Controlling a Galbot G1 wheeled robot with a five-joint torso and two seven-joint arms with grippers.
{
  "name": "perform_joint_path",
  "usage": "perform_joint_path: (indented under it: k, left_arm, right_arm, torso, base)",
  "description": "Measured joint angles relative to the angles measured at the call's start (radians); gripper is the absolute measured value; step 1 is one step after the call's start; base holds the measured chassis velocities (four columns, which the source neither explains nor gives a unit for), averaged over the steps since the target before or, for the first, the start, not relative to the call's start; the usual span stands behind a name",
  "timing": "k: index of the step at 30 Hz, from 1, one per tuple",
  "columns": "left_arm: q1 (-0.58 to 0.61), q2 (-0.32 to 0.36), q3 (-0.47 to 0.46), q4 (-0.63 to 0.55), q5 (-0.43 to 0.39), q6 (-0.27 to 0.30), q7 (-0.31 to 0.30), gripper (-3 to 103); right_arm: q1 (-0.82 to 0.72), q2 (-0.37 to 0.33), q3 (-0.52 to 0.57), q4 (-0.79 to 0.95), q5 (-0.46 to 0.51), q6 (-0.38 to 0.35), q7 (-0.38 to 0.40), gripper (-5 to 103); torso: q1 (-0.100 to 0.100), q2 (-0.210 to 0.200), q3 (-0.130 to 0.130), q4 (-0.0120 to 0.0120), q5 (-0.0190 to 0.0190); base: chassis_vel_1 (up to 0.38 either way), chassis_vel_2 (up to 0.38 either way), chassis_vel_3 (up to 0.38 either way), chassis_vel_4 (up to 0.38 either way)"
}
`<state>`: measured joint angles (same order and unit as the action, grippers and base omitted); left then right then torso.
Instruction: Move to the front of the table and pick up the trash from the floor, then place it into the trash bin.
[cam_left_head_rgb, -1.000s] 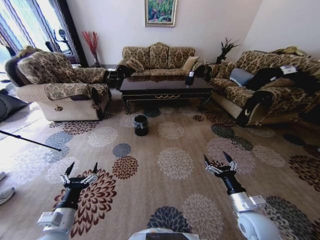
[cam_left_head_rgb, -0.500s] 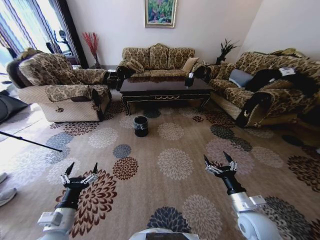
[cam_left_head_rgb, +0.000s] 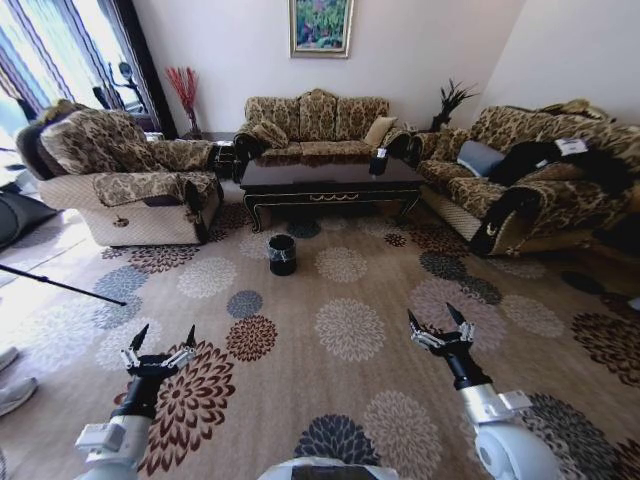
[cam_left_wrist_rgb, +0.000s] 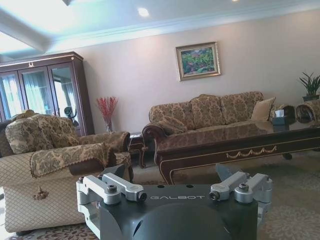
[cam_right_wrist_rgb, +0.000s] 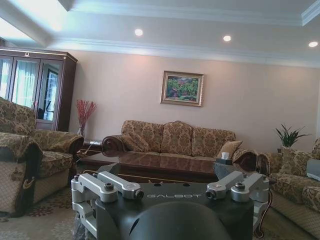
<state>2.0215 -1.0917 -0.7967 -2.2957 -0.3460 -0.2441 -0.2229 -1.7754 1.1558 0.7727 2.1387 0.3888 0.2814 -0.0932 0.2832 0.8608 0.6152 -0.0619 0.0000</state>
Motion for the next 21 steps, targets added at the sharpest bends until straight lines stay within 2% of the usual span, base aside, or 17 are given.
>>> perform_joint_path:
  k: [21]
  left_arm:
    - [0.000,0.000,0.000,0.000,0.000,0.000,0.000,100]
  right_arm:
    - [0.000,0.000,0.000,0.000,0.000,0.000,0.000,100]
  torso:
    - [0.041,0.095,0.054,0.0000,0.0000]
  base:
    - [0.000,0.000,0.000,0.000]
